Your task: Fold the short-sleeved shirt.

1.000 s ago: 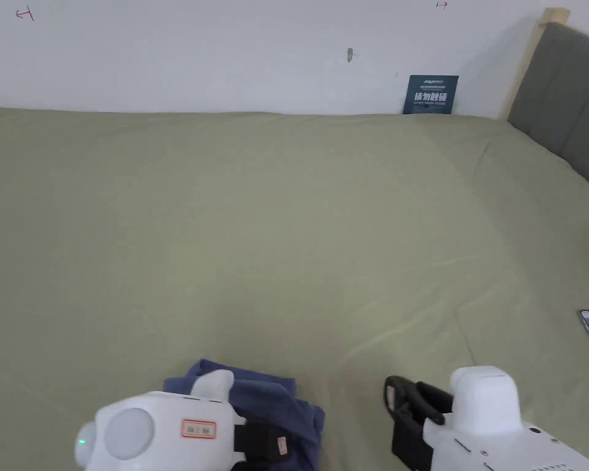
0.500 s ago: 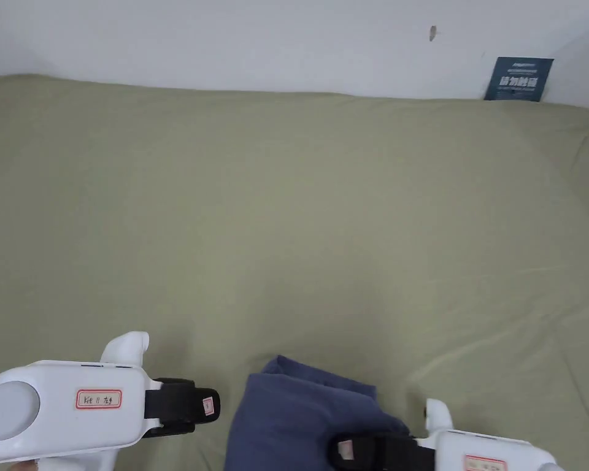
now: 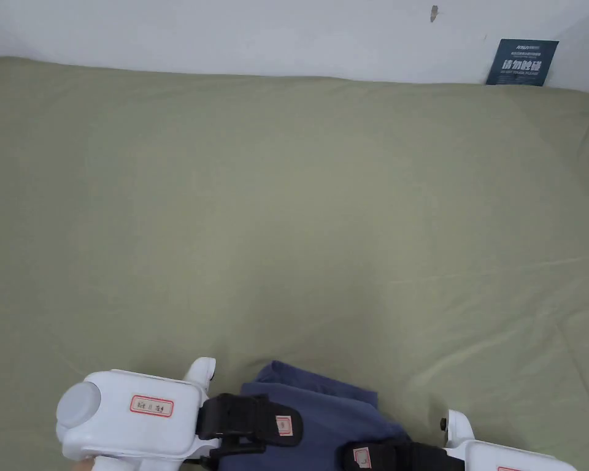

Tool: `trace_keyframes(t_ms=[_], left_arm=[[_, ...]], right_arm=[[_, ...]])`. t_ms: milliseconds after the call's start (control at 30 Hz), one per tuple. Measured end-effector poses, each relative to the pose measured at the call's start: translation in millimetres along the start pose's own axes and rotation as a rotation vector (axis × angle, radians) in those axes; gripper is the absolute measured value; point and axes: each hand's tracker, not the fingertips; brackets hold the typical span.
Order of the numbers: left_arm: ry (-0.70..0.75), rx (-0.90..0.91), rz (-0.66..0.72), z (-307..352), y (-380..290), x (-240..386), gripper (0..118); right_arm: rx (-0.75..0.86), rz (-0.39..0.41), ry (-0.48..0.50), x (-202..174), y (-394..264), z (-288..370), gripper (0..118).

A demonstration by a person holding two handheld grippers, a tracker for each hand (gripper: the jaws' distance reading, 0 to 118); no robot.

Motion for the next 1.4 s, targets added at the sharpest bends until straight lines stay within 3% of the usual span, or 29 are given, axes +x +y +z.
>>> trace_keyframes(t_ms=[33,67,100,133,267,433,700,933,967,1000,1067,1100,1400], left_arm=[[0.032,0.008,-0.021,1,1,2,99],[0.071,0.014,-0.03,5,3,3,49],[0.139,0.047,-0.039,13,3,4,33],[0.182,0.056,-0.047,16,5,2,33],[0.118,0.054,-0.002,36,1,-12,33],[0.182,0.184,0.009,123,4,-13,33],[0.444,0.326,0.055,337,26,-34,33],[0.516,0.348,0.107,407,53,-67,33],[0.534,0.355,0.121,408,53,-69,34],[0.522,0.351,0.11,409,54,-70,44],[0.519,0.351,0.108,406,58,-70,106],[0.559,0.362,0.112,406,58,-68,118],[0.794,0.522,0.068,446,23,-16,118]], right_arm=[[-0.002,0.008,-0.015,-3,0,0,1],[-0.002,0.011,-0.028,-6,0,1,1],[0.002,0.015,-0.04,-9,0,2,1],[0.005,0.024,-0.055,-16,-1,0,1],[0.032,0.104,-0.148,-46,-3,4,1],[0.058,0.262,-0.195,-95,-13,6,1],[0.099,0.324,-0.205,-125,-14,-3,1],[0.119,0.327,-0.236,-128,-8,-9,1],[0.118,0.33,-0.245,-128,-7,-10,1],[0.115,0.332,-0.251,-128,-6,-11,1],[0.112,0.334,-0.255,-128,-6,-10,1],[0.107,0.336,-0.25,-129,-5,-10,1],[0.144,0.397,-0.213,-154,-6,10,1]])
